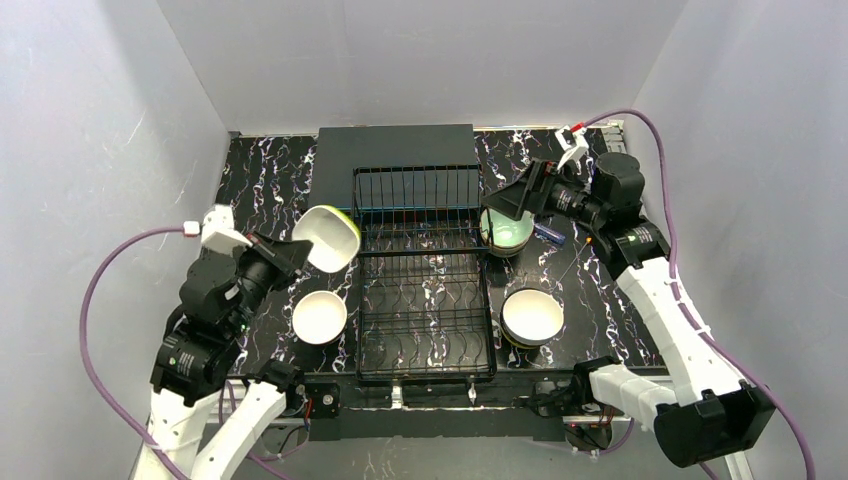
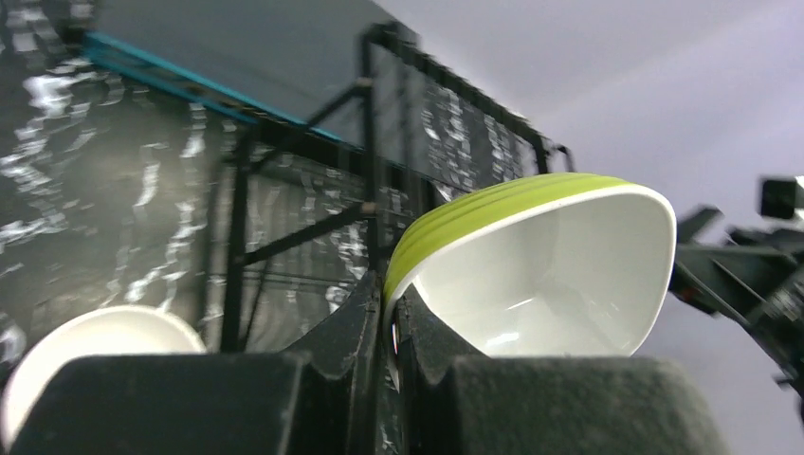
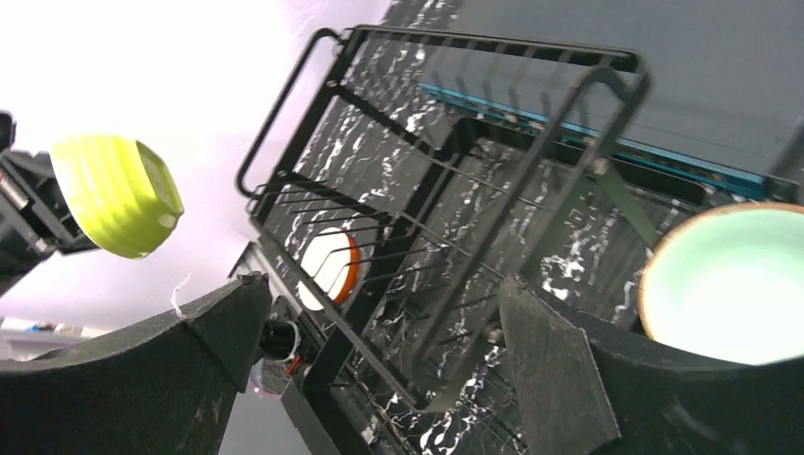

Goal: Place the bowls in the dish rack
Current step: Pick up the bowl from the center of the board.

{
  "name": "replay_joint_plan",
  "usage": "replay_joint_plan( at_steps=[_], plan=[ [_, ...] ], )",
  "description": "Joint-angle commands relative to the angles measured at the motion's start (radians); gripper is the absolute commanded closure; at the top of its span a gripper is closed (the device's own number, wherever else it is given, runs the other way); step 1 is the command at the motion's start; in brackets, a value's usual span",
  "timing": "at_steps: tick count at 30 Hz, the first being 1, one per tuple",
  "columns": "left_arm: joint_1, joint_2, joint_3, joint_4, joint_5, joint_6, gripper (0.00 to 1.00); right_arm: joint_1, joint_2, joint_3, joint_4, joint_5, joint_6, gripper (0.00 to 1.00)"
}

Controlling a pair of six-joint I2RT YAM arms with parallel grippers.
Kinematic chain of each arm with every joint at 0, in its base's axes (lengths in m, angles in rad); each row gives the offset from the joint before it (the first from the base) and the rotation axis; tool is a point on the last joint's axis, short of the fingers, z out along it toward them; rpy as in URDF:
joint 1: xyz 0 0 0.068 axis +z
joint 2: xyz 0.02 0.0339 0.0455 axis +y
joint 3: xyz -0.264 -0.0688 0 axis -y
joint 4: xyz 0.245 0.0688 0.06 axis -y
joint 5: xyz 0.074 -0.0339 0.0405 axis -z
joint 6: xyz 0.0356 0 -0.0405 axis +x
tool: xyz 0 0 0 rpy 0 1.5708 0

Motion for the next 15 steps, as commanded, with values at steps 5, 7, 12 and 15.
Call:
replay_joint_plan(
  at_steps=[5, 7, 12, 15],
  plan=[
    [-0.005, 0.246, 0.135, 0.188, 0.470, 0.032, 1.00, 0.149, -0.016, 0.026, 0.179, -0.034, 0.047, 0.01],
    [-0.009, 0.274, 0.139, 0.195, 0.482, 0.014, 1.00, 0.203, -0.005, 0.030, 0.191, -0.028, 0.047, 0.01],
    [-0.043, 0.290, 0.129, 0.197, 0.407, -0.017, 1.00, 0.356, 0.038, 0.051, 0.207, 0.007, 0.033, 0.01],
    [-0.079, 0.304, 0.126, 0.196, 0.363, -0.022, 1.00, 0.425, 0.063, 0.065, 0.212, 0.031, 0.026, 0.01]
  ],
)
